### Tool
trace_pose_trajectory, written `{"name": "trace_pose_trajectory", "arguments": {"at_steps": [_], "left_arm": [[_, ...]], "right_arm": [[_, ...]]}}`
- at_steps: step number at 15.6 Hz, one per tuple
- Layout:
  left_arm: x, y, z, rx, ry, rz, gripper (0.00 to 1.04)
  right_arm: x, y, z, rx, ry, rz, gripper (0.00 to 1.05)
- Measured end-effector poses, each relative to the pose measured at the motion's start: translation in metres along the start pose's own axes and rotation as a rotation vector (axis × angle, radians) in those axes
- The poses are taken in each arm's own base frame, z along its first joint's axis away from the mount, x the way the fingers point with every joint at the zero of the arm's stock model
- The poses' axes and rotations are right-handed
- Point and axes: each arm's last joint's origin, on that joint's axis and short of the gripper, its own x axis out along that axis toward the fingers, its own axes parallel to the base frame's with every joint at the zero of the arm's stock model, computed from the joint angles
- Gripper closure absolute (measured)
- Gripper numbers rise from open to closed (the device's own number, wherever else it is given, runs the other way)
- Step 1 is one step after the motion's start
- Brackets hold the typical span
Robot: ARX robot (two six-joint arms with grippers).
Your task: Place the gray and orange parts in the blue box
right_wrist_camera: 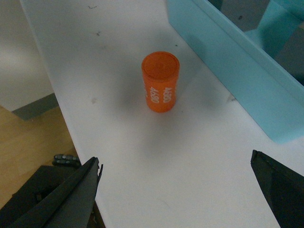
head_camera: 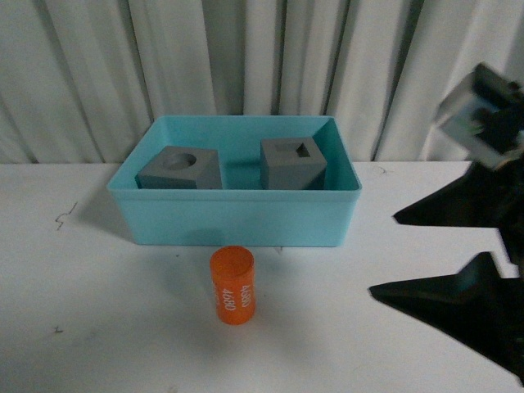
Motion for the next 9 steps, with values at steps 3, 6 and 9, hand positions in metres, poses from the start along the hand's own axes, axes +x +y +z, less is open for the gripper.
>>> {"name": "trace_pose_trajectory", "arguments": {"at_steps": [3,6,9], "left_arm": [[0.0,0.0,0.0,0.0,0.0,0.0,0.07],[0.0,0.0,0.0,0.0,0.0,0.0,0.07],[0.0,0.0,0.0,0.0,0.0,0.0,0.07]], "right_arm": [[0.042,-0.003,0.019,-0.014,-0.021,0.026,0.06],[0.06,-0.007,0.026,0.009,-0.013,0.031,0.06],[0.069,-0.007,0.027,0.017,-0.004,0.039,0.06]]}}
